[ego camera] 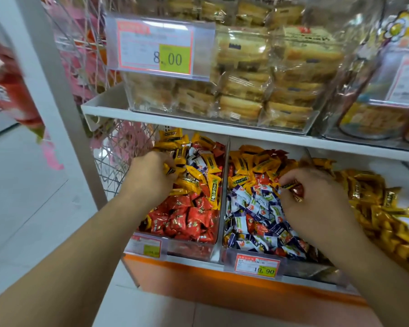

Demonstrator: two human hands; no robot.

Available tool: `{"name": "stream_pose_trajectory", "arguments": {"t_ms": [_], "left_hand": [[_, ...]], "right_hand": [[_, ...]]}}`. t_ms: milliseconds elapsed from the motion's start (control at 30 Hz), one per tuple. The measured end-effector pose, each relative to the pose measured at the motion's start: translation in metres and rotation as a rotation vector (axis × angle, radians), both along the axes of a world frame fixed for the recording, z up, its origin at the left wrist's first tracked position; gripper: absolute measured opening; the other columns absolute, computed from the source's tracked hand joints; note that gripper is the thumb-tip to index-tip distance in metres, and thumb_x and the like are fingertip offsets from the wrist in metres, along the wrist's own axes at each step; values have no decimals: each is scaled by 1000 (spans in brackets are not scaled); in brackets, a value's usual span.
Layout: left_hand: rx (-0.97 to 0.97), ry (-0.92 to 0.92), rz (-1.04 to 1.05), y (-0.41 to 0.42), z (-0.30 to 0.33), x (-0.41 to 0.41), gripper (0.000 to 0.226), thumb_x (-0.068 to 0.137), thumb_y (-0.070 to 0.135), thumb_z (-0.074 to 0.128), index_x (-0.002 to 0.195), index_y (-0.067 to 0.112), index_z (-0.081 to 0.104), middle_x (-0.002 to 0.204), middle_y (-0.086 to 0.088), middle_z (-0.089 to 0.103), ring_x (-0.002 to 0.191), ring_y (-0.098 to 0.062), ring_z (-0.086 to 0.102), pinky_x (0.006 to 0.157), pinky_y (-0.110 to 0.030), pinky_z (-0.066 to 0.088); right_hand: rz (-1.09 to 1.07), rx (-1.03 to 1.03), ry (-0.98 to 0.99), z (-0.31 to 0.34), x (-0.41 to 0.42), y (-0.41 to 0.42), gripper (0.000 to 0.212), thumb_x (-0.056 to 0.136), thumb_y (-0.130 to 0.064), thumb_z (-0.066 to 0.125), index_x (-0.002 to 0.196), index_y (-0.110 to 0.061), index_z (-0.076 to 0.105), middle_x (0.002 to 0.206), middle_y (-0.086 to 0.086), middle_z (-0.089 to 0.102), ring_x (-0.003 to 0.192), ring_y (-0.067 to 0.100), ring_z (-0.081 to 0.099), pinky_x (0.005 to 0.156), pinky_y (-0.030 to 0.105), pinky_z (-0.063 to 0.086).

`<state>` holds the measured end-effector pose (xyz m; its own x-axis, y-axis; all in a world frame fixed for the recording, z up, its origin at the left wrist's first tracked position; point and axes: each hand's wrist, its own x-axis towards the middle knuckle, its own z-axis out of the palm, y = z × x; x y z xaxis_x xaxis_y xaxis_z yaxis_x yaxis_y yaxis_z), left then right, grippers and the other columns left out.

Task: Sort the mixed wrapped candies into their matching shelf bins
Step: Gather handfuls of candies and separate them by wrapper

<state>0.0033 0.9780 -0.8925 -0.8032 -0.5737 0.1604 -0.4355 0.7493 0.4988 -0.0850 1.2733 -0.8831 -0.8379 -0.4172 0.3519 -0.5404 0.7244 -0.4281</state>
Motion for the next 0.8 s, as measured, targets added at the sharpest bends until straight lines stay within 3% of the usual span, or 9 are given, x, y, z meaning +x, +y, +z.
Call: {"name": "stream_pose_trajectory", "arguments": {"t_ms": [133, 233, 333, 400, 500, 567, 667, 800], "left_hand": [[-38, -39, -45, 2, 1, 3, 21, 88, 32, 76, 109, 34, 72, 106, -2, 71, 63, -14, 62, 53, -25, 45], [-65, -25, -39, 3, 0, 4, 18, 88, 33, 77, 105, 37, 71, 103, 0, 71, 63, -16, 64, 54, -30, 53], [-60, 72, -26, 7, 5, 7, 20, 91, 25, 75, 111, 28, 72, 88, 3, 68, 45, -11, 55, 43, -22, 41], [-41, 145, -18, 12, 15, 11, 23, 92, 24, 73, 115, 28, 71, 86, 3, 67, 47, -9, 54, 41, -16, 35], [94, 236, -43, 28, 29, 18, 21, 90, 34, 76, 110, 40, 71, 97, 10, 63, 76, -1, 61, 52, -9, 39], [236, 267, -111, 43, 34, 21, 19, 86, 39, 79, 102, 44, 71, 100, 15, 66, 91, 2, 63, 63, -18, 50], [481, 274, -256, 74, 41, 25, 19, 81, 37, 85, 95, 40, 72, 103, 16, 70, 95, 3, 66, 82, -28, 56], [648, 234, -350, 109, 41, 24, 21, 75, 36, 89, 90, 35, 75, 99, 12, 74, 93, 1, 70, 88, -26, 57]], "right_hand": [[55, 7, -36, -2, 8, -7, 13, 94, -13, 68, 100, -24, 68, 111, -7, 58, 105, 8, 48, 77, 5, 32], [77, 27, -32, -4, 12, -8, 16, 92, -11, 69, 99, -25, 67, 112, -7, 61, 107, 10, 52, 81, 13, 35], [86, 6, -53, -3, 13, -7, 17, 91, -10, 70, 100, -24, 69, 110, -6, 61, 100, 9, 51, 80, -1, 33], [83, -1, -58, -1, 14, -6, 17, 92, -11, 69, 101, -25, 68, 111, -6, 61, 98, 7, 47, 80, -5, 30], [108, -32, -76, 3, 16, -7, 21, 95, -14, 69, 111, -28, 66, 115, -11, 60, 106, 5, 49, 80, -4, 29], [170, -83, -106, 6, 19, -10, 33, 96, -18, 70, 126, -30, 62, 120, -17, 59, 112, -1, 51, 88, 0, 32], [303, -137, -107, 13, 25, -15, 53, 94, -23, 74, 140, -37, 52, 128, -23, 55, 120, -4, 51, 99, 13, 42], [390, -96, 4, 13, 30, -7, 41, 90, -19, 79, 126, -31, 63, 120, -18, 58, 111, 5, 57, 92, 27, 51]]}}
